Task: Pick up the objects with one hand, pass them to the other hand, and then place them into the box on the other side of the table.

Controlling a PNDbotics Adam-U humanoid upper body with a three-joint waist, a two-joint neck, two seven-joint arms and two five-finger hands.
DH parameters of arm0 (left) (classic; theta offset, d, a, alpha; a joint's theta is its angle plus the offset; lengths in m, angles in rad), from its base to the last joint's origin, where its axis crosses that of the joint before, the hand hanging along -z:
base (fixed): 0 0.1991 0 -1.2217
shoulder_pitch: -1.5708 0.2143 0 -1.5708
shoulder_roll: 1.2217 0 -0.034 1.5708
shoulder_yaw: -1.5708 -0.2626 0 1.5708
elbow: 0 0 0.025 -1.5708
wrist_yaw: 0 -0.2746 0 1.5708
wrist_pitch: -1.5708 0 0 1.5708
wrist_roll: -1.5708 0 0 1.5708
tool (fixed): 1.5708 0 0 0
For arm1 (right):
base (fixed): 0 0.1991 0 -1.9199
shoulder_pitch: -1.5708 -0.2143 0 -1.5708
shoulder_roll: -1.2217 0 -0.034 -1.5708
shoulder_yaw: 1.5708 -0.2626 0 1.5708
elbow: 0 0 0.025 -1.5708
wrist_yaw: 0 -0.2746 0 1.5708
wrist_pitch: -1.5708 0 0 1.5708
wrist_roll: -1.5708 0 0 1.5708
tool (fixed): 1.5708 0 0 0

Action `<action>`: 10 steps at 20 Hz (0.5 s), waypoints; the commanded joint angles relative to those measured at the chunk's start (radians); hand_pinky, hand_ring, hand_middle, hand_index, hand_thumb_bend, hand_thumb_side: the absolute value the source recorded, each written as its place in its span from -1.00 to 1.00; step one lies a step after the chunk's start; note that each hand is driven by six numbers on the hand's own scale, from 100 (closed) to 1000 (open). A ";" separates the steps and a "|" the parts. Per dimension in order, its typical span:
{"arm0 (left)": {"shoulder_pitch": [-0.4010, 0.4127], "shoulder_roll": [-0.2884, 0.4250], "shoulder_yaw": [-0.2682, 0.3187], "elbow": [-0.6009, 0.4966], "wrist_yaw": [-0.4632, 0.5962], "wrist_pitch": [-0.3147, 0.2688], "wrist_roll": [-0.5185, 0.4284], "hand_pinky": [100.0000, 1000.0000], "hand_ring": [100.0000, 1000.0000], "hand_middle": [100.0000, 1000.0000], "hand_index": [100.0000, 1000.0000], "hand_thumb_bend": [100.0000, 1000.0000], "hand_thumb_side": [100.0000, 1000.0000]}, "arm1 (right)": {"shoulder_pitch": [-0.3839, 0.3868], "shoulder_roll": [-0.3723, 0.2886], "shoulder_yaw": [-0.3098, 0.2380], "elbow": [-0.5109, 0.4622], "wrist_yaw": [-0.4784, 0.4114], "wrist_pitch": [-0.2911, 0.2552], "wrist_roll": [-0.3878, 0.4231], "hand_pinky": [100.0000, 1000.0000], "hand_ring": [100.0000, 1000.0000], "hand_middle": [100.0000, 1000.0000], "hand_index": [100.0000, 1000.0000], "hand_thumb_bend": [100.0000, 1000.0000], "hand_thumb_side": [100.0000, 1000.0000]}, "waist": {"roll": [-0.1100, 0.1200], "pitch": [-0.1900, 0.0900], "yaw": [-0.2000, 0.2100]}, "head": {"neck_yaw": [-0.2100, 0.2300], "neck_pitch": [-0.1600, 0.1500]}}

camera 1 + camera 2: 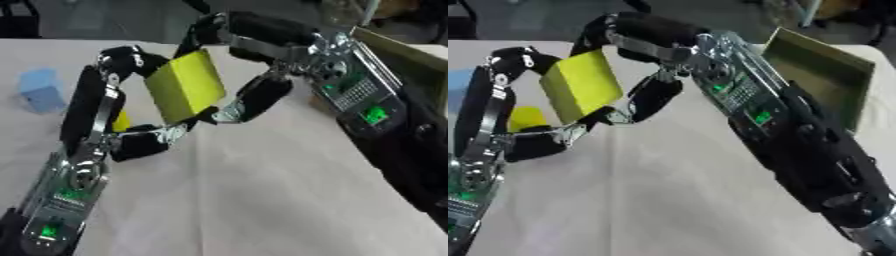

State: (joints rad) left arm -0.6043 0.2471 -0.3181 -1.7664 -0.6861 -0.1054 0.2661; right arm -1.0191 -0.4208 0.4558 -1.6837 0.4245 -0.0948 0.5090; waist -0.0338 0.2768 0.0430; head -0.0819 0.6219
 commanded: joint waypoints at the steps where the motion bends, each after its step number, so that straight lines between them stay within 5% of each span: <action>1: -0.012 0.002 0.007 0.008 -0.002 0.014 -0.006 0.06 -0.17 -0.36 -0.05 -0.88 -1.00 | -0.016 -0.017 -0.011 -0.042 -0.026 0.005 -0.004 0.69 0.49 0.26 0.36 -0.56 -0.78 | -0.008 -0.032 -0.001 | 0.001 -0.012; 10: -0.010 -0.002 0.011 0.016 -0.010 0.047 -0.017 0.14 -0.09 -0.27 0.05 -0.58 -1.00 | -0.015 -0.019 -0.010 -0.040 -0.043 0.015 0.001 0.66 0.45 0.14 0.17 -0.76 -0.81 | -0.005 -0.031 -0.003 | -0.003 -0.013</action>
State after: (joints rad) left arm -0.6069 0.2335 -0.3184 -1.7607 -0.6871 -0.0723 0.2509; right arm -1.0122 -0.4281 0.4559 -1.6856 0.4036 -0.0779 0.5103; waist -0.0338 0.2768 0.0409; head -0.0820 0.6216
